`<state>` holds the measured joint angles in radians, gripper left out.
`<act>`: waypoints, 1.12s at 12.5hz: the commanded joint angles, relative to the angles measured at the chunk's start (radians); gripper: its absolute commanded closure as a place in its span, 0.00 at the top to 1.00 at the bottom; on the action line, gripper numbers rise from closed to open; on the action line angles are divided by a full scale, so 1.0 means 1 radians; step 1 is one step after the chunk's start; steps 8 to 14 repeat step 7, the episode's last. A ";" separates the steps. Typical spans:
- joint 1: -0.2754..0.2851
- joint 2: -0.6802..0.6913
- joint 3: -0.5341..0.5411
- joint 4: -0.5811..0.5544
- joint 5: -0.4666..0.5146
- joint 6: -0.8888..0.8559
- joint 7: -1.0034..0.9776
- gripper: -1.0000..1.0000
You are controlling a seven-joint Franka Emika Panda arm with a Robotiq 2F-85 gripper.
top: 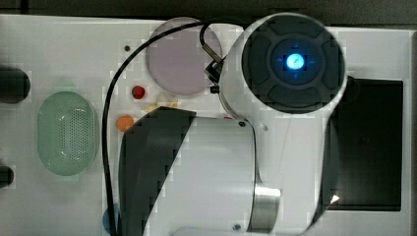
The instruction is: Pick ketchup from plate and place it on table.
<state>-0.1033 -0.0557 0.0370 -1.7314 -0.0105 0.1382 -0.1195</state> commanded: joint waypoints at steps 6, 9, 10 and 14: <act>0.000 0.004 0.007 0.006 0.004 -0.085 0.042 1.00; 0.000 0.004 0.007 0.006 0.004 -0.085 0.042 1.00; 0.000 0.004 0.007 0.006 0.004 -0.085 0.042 1.00; 0.000 0.004 0.007 0.006 0.004 -0.085 0.042 1.00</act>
